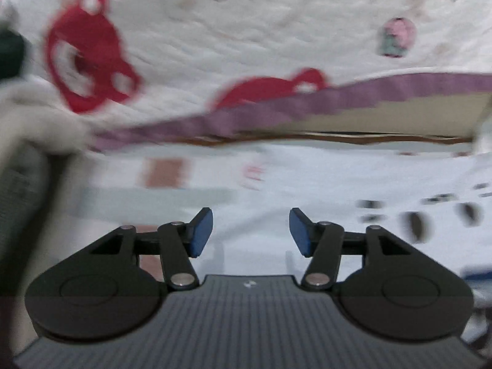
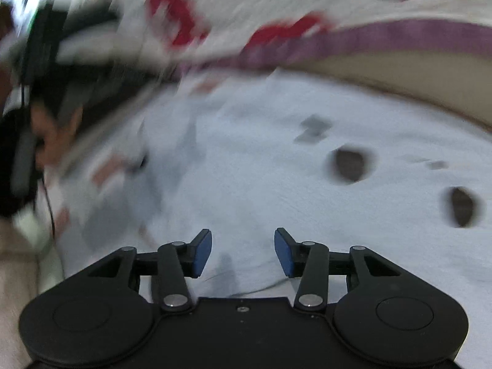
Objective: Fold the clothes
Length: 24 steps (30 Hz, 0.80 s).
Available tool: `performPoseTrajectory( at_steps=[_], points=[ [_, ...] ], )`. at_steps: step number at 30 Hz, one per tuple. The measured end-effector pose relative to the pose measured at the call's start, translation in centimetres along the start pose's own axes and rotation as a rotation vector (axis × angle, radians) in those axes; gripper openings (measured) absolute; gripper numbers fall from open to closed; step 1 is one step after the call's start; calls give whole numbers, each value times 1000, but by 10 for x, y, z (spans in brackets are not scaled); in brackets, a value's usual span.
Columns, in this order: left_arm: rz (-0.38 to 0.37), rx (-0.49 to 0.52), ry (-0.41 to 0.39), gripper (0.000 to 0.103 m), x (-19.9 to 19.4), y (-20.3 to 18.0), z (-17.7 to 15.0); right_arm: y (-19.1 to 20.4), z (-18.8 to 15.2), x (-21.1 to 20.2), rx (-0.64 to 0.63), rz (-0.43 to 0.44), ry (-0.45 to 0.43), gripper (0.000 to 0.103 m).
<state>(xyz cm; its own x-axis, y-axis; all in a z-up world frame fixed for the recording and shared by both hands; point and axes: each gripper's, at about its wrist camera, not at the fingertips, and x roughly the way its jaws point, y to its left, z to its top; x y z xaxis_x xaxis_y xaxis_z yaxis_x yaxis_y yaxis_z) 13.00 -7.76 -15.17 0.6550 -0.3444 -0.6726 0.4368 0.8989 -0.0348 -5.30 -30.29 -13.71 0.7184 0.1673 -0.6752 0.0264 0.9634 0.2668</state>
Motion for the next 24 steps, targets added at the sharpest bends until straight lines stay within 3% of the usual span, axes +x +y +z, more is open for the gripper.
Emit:
performPoseTrajectory(
  at_steps=[2, 7, 9, 12, 14, 18, 20, 22, 24],
  points=[
    [-96, -6, 24, 54, 3, -19, 3, -34, 4, -35, 72, -96, -77, 51],
    [-273, 130, 109, 54, 16, -110, 11, -122, -3, -109, 271, -356, -178, 51],
    [-366, 159, 142, 54, 24, -150, 17, -149, -16, -128, 379, -379, -218, 51],
    [-532, 130, 187, 55, 42, -198, 32, -168, -33, -142, 506, -326, -267, 51],
    [-599, 108, 212, 55, 56, -223, 40, -172, -44, -140, 541, -313, -273, 52],
    [-692, 68, 255, 57, 77, -246, 40, -169, -47, -120, 463, -363, -215, 56],
    [-690, 48, 273, 57, 89, -244, 31, -169, -39, -106, 394, -378, -175, 56],
    [-673, 3, 301, 57, 104, -242, 25, -170, -29, -91, 309, -411, -120, 44],
    [-692, -34, 332, 57, 115, -247, 24, -171, -18, -86, 279, -409, -107, 13]
  ],
)
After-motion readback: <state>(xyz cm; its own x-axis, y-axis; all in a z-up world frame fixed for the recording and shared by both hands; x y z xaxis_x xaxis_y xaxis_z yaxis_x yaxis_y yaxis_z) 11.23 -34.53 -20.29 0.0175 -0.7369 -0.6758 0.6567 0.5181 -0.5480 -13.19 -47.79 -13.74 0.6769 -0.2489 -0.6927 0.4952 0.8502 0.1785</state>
